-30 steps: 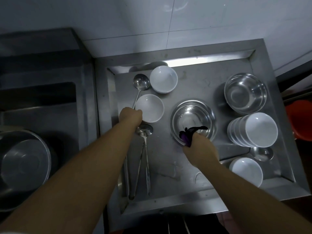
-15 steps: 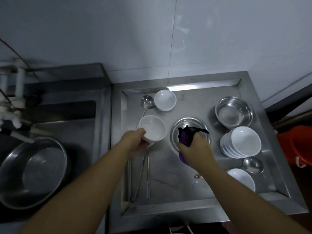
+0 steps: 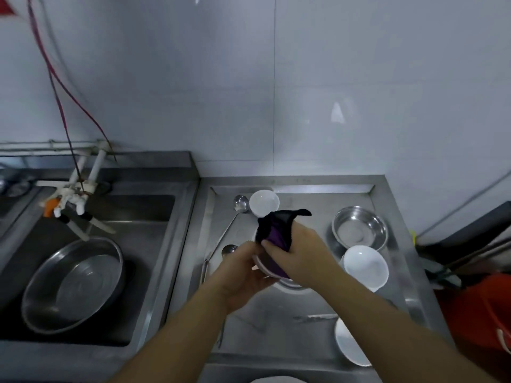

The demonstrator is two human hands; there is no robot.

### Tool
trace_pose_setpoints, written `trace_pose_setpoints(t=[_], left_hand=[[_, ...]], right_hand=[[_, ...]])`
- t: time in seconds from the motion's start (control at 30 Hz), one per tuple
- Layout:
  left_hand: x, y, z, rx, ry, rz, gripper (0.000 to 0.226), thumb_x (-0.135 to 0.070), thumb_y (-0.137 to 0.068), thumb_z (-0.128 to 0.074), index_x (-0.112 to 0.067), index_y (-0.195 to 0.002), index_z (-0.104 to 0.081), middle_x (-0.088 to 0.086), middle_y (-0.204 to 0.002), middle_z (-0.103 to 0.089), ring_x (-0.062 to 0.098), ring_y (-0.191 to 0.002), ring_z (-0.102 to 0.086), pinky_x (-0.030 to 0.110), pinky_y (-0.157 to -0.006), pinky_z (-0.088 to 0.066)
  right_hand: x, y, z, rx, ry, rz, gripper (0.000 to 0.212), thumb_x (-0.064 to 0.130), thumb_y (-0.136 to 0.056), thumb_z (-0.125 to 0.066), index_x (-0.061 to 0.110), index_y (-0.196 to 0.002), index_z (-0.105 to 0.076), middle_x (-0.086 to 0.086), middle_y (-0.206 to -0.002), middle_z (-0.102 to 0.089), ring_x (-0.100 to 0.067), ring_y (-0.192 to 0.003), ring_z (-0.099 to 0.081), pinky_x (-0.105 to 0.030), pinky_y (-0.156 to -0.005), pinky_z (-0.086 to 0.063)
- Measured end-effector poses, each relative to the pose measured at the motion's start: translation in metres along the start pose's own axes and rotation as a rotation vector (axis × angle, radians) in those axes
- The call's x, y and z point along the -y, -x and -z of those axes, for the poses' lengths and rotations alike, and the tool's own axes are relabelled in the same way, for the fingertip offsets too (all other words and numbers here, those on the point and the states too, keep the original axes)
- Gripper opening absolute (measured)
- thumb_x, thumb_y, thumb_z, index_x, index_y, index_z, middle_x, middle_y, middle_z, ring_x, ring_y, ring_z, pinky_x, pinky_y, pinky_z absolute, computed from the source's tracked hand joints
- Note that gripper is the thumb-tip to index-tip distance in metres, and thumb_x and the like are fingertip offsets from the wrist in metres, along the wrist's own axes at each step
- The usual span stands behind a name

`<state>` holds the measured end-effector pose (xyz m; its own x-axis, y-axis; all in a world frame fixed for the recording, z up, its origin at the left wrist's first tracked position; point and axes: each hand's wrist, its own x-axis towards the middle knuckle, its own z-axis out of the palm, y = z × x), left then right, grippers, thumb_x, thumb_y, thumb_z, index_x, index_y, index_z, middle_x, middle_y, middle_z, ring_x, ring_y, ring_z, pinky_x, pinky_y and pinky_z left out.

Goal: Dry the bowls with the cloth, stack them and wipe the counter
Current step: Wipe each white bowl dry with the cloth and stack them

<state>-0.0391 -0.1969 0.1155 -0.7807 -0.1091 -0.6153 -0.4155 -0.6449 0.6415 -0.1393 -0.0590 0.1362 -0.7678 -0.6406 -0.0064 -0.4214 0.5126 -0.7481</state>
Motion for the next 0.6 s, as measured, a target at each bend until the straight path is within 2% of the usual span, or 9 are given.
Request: trace_pose_setpoints(t=[0.13,0.2,0.3,0.43,0.47,0.53,0.6], left_hand=[[0.005,0.021,-0.029,0.108,-0.025,-0.038,0.045,-0.036,-0.094,-0.059,-0.013,-0.13,-0.073,0.017,-0.131,-0.07,0.028,-0.114,-0.068,0.048,-0.106,-0.048],[0.009,0.029,-0.036,0.118,-0.01,-0.035,0.056,-0.052,-0.096,-0.057,-0.016,-0.137,-0.069,0.016,-0.141,-0.067,0.033,-0.127,-0.063,0.052,-0.114,-0.044],[0.015,0.037,-0.043,0.112,0.009,-0.012,0.07,-0.065,-0.096,-0.055,-0.016,-0.145,-0.062,0.019,-0.15,-0.059,0.037,-0.142,-0.052,0.057,-0.121,-0.034],[0.017,0.051,-0.055,0.201,-0.016,0.0,0.092,-0.08,-0.077,-0.068,-0.021,-0.148,-0.061,0.015,-0.154,-0.056,0.037,-0.151,-0.041,0.055,-0.128,-0.022],[0.016,0.054,-0.057,0.214,-0.019,-0.009,0.095,-0.083,-0.073,-0.07,-0.022,-0.146,-0.062,0.014,-0.154,-0.056,0.036,-0.15,-0.043,0.055,-0.128,-0.024],[0.011,0.055,-0.059,0.21,0.005,-0.019,0.09,-0.085,-0.079,-0.059,-0.024,-0.145,-0.064,0.014,-0.154,-0.057,0.035,-0.146,-0.049,0.054,-0.123,-0.037],[0.005,0.052,-0.058,0.213,0.031,-0.004,0.082,-0.081,-0.09,-0.045,-0.023,-0.145,-0.064,0.015,-0.153,-0.057,0.034,-0.142,-0.055,0.052,-0.112,-0.049]], right_hand=[[0.003,0.026,0.026,0.016,-0.091,-0.011,0.048,0.067,-0.084,-0.052,0.027,-0.11,-0.06,0.01,-0.092,-0.07,-0.008,-0.083,-0.065,-0.033,-0.077,-0.056],[0.003,0.04,0.039,0.081,-0.151,-0.006,0.044,0.06,-0.084,-0.051,0.03,-0.115,-0.06,0.011,-0.098,-0.069,-0.009,-0.088,-0.065,-0.038,-0.083,-0.058],[0.006,0.056,0.054,0.21,-0.153,0.069,0.048,0.046,-0.08,-0.054,0.04,-0.127,-0.051,0.012,-0.107,-0.063,-0.007,-0.092,-0.062,-0.03,-0.079,-0.056],[0.012,0.07,0.063,0.192,-0.163,0.138,0.047,0.04,-0.085,-0.061,0.053,-0.129,-0.05,0.02,-0.111,-0.066,-0.001,-0.1,-0.064,-0.019,-0.082,-0.051],[0.013,0.072,0.065,0.183,-0.156,0.155,0.047,0.04,-0.087,-0.062,0.055,-0.13,-0.05,0.021,-0.112,-0.067,0.0,-0.102,-0.064,-0.016,-0.084,-0.051],[0.016,0.071,0.068,0.165,-0.067,0.208,0.044,0.04,-0.091,-0.062,0.056,-0.13,-0.052,0.021,-0.109,-0.067,0.0,-0.1,-0.064,-0.014,-0.081,-0.05],[0.02,0.065,0.068,0.128,0.095,0.258,0.032,0.035,-0.094,-0.061,0.05,-0.122,-0.055,0.021,-0.09,-0.061,-0.002,-0.081,-0.059,-0.013,-0.067,-0.043]])
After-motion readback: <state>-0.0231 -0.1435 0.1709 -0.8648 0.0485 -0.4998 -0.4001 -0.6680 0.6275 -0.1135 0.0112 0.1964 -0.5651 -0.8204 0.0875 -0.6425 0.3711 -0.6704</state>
